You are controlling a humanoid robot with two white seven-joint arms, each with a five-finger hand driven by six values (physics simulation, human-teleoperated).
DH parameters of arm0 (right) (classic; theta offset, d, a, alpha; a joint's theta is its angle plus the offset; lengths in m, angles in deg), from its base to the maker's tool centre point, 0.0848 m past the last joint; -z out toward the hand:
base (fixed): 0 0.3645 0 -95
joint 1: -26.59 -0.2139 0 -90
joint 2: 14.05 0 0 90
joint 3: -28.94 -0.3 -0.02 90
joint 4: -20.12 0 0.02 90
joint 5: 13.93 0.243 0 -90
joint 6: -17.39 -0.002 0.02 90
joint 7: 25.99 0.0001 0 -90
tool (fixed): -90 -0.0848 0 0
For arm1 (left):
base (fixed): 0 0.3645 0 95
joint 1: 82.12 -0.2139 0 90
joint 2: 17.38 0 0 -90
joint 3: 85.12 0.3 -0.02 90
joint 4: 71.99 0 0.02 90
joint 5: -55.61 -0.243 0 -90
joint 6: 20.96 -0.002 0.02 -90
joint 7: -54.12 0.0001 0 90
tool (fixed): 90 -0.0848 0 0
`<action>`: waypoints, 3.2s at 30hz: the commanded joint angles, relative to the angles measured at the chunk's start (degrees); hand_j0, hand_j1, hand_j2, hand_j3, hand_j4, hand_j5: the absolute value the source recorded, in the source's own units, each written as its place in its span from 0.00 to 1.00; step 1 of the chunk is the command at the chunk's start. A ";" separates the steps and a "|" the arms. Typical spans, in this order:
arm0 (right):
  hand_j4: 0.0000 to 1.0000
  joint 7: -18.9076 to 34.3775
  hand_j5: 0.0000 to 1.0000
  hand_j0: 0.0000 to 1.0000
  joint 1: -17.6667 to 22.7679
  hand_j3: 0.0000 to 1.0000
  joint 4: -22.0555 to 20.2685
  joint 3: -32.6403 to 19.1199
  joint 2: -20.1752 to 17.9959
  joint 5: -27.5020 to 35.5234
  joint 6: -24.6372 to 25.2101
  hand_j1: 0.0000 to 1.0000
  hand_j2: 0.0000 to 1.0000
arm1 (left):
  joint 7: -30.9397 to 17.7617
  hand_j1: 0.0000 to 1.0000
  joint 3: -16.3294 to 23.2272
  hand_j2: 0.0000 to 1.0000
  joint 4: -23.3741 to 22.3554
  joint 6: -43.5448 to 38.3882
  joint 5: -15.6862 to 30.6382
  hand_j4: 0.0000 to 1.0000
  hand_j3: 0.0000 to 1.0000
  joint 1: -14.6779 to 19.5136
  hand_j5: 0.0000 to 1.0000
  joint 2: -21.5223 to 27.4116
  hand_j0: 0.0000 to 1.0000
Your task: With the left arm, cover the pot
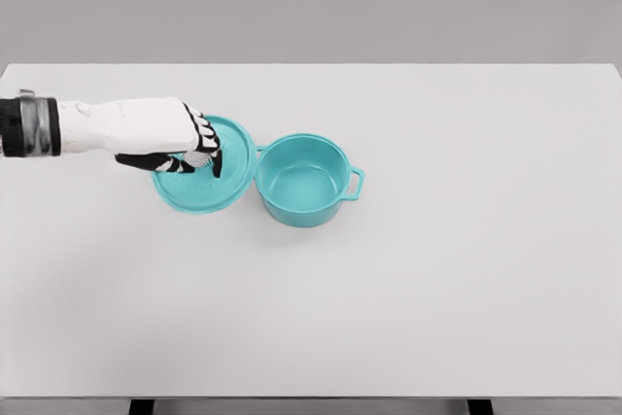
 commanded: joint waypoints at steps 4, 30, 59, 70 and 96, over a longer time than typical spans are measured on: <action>1.00 0.08 1.00 1.00 0.00 1.00 0.00 -0.01 0.00 -0.03 -0.02 1.00 1.00 | -0.12 0.51 2.32 0.51 -0.45 -0.13 0.34 0.51 0.51 1.05 0.51 -4.11 0.51; 1.00 0.00 1.00 1.00 0.00 1.00 0.00 -0.01 0.00 -0.03 -0.02 1.00 1.00 | -1.52 0.52 7.24 0.52 -13.19 -0.13 -0.10 0.52 0.52 6.94 0.52 -19.58 0.52; 1.00 0.00 1.00 1.00 0.00 1.00 0.00 -0.01 0.00 -0.03 -0.02 1.00 1.00 | -1.61 0.53 7.24 0.53 -14.51 -0.13 -1.42 0.53 0.53 7.29 0.53 -21.51 0.53; 1.00 0.08 1.00 1.00 0.00 1.00 0.00 -0.01 0.00 -0.03 -0.02 1.00 1.00 | -1.61 0.53 7.42 0.53 -15.21 -0.13 -1.42 0.53 0.53 6.85 0.53 -22.21 0.53; 1.00 0.00 1.00 1.00 0.00 1.00 0.00 -0.01 0.00 -0.03 -0.02 1.00 1.00 | -1.17 1.00 6.36 1.00 -4.23 -0.13 8.69 1.00 1.00 8.79 1.00 -7.89 1.00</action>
